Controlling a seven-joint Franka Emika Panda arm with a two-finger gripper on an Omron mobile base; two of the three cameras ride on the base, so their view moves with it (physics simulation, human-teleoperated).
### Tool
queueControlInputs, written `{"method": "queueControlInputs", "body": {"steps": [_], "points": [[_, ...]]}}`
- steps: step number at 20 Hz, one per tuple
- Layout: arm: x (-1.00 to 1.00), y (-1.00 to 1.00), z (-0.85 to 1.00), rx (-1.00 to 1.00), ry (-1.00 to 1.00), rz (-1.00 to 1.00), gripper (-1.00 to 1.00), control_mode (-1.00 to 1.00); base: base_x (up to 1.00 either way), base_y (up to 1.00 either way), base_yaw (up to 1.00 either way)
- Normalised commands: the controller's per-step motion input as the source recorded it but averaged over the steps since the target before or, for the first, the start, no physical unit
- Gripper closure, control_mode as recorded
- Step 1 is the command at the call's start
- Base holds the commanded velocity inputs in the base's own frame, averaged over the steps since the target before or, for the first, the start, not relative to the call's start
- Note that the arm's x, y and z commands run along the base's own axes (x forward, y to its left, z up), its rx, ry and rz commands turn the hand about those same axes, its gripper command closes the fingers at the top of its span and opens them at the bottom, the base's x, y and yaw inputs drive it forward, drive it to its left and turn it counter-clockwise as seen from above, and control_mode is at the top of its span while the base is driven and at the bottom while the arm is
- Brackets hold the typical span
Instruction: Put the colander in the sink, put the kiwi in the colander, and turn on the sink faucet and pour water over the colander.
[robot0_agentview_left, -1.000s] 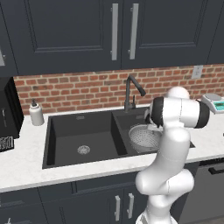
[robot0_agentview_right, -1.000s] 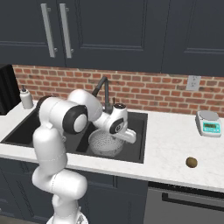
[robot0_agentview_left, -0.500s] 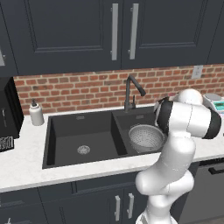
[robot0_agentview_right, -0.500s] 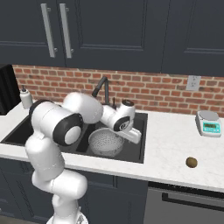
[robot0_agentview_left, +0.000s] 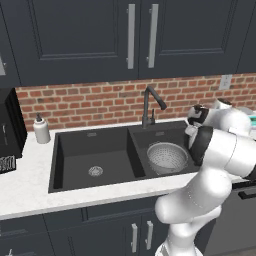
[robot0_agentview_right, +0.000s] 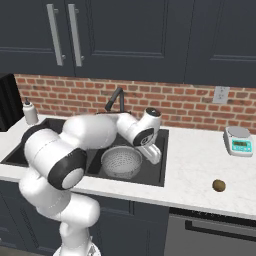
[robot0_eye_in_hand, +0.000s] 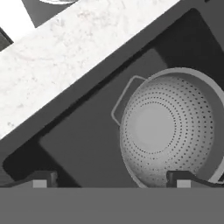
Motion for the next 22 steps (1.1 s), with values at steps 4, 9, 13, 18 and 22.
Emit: {"method": "queueControlInputs", "body": {"steps": [4, 9, 13, 18, 22], "points": [[-0.45, -0.09, 0.4, 0.15, 0.03, -0.69, -1.0, -1.0, 0.0, 0.0, 0.0], [-0.45, -0.06, 0.2, 0.11, 0.0, -0.81, -1.0, -1.0, 0.0, 0.0, 0.0], [-0.33, -0.1, 0.17, 0.1, 0.05, -0.85, -1.0, -1.0, 0.0, 0.0, 0.0], [-0.03, -0.33, 0.29, 0.12, 0.21, -0.88, -1.0, -1.0, 0.0, 0.0, 0.0], [-0.11, -0.44, 0.42, 0.17, 0.26, -0.75, -1.0, -1.0, 0.0, 0.0, 0.0]]}}
